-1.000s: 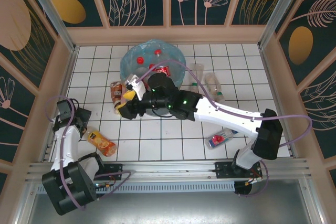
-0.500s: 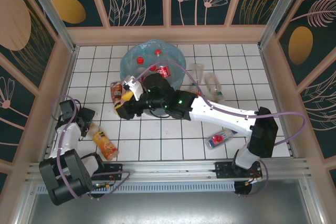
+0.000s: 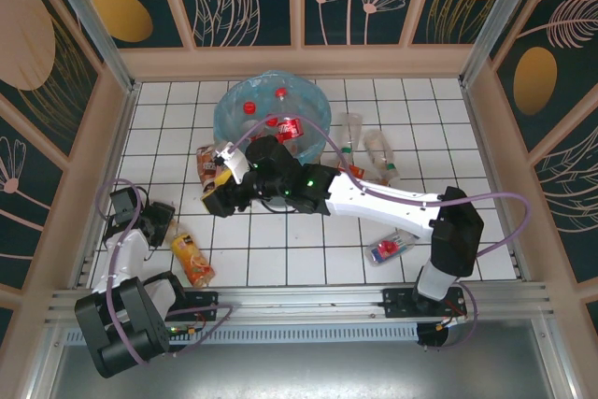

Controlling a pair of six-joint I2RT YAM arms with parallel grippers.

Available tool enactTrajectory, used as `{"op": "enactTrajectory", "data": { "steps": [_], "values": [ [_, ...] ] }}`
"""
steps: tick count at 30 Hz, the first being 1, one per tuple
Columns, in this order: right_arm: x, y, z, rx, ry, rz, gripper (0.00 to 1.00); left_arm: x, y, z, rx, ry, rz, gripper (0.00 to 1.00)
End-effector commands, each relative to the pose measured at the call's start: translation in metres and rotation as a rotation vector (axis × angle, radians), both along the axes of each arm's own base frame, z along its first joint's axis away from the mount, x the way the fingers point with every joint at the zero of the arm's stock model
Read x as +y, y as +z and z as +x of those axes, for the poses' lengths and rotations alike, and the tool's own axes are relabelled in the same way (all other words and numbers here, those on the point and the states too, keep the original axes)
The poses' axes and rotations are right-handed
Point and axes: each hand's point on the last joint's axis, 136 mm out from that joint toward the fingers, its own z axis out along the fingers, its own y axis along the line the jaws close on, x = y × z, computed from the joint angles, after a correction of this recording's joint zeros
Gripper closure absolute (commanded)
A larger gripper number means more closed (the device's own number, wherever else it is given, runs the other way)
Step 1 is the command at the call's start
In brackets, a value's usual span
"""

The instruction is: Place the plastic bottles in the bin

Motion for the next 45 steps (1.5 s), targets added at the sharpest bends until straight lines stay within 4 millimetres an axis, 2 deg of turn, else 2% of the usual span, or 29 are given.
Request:
{"op": "enactTrajectory", "data": {
  "steps": [1, 3, 5, 6, 16, 18, 20, 22, 31, 36, 45],
  "values": [
    [0.002, 0.019, 0.001, -0.033, -0.018, 0.05, 0.33, 0.0, 0.005, 0.002, -0.018, -0.008, -0.001, 0.46],
    [-0.001, 0.018, 0.001, -0.036, -0.024, 0.049, 0.33, 0.0, 0.008, 0.002, -0.021, -0.006, 0.0, 0.43],
    [-0.003, 0.017, 0.002, -0.038, -0.027, 0.05, 0.33, 0.0, 0.011, 0.003, -0.025, -0.013, 0.002, 0.32],
    [-0.003, 0.017, 0.002, -0.037, -0.026, 0.052, 0.33, 0.0, 0.012, 0.003, -0.025, -0.015, 0.004, 0.31],
    [-0.002, 0.015, 0.003, -0.037, -0.014, 0.053, 0.33, -0.009, 0.007, 0.002, -0.021, -0.043, -0.022, 0.39],
    [-0.001, 0.014, 0.004, -0.035, -0.013, 0.052, 0.33, -0.012, 0.005, 0.002, -0.016, -0.056, -0.026, 0.37],
    [0.0, 0.013, 0.004, -0.031, -0.011, 0.052, 0.33, -0.014, 0.003, 0.003, -0.009, -0.069, -0.026, 0.31],
    [0.0, 0.012, 0.003, -0.028, -0.008, 0.051, 0.33, -0.016, 0.003, 0.004, -0.008, -0.08, -0.023, 0.3],
    [0.001, 0.008, 0.003, -0.017, 0.0, 0.044, 0.33, -0.026, 0.001, 0.004, 0.016, -0.125, 0.005, 0.42],
    [0.002, 0.008, 0.002, -0.017, 0.007, 0.045, 0.33, -0.028, 0.0, 0.002, 0.036, -0.139, 0.016, 0.44],
    [-0.001, 0.01, 0.005, -0.023, 0.002, 0.048, 0.33, -0.017, 0.006, 0.002, 0.036, -0.092, 0.073, 0.55]
  ]
}}
